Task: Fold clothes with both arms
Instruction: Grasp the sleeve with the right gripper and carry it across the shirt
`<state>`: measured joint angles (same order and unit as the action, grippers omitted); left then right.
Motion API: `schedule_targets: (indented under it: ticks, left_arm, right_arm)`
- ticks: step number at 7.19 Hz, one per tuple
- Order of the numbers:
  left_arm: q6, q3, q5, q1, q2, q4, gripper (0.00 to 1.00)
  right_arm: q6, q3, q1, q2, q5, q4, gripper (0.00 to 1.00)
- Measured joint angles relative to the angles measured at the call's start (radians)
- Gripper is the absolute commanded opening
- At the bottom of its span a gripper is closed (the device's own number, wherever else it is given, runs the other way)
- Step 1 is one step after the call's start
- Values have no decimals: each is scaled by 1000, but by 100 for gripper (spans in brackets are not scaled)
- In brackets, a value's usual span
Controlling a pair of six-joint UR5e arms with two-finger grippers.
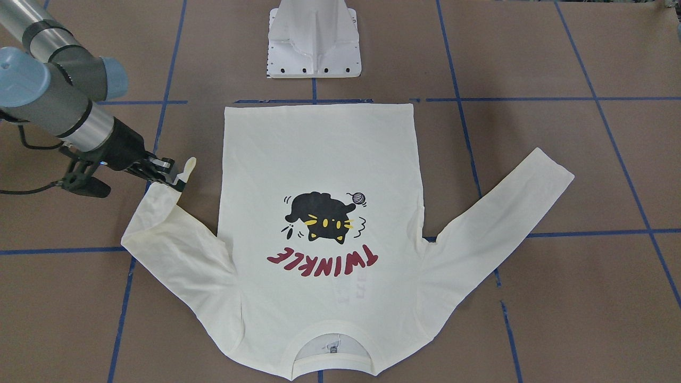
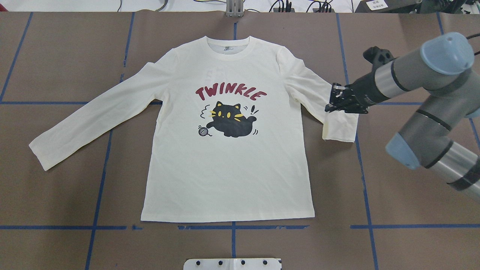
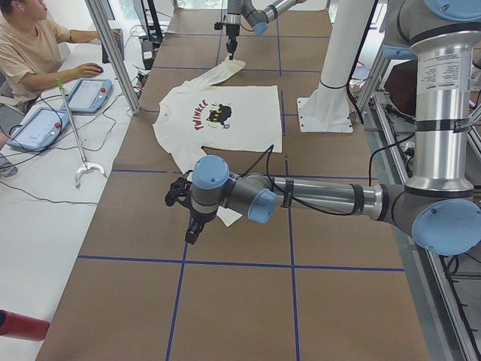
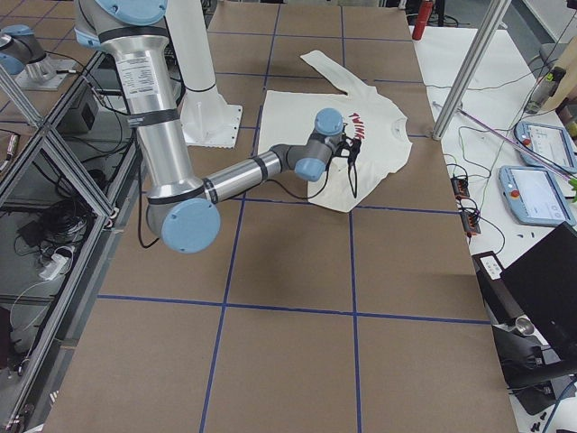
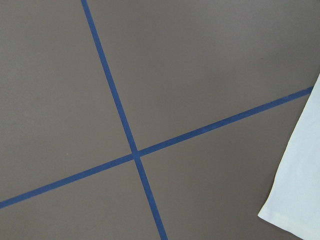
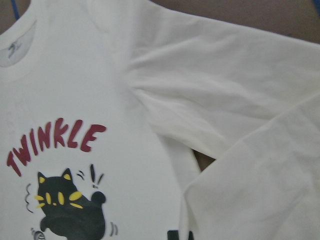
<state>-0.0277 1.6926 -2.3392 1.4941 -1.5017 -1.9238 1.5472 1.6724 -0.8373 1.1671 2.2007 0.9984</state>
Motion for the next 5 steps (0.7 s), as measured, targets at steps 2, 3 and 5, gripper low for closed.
schedule_targets:
  ticks: [2, 3, 5]
  left_arm:
    - [0, -19, 0, -1, 0, -32, 100]
    - [0, -32, 0, -1, 1, -54, 100]
    - [0, -50, 1, -1, 2, -84, 100]
  right_arm:
    - [66, -81, 81, -305, -184, 209, 0]
    - [82, -212, 119, -457, -264, 234, 0]
    - [94, -512, 182, -697, -373, 166, 0]
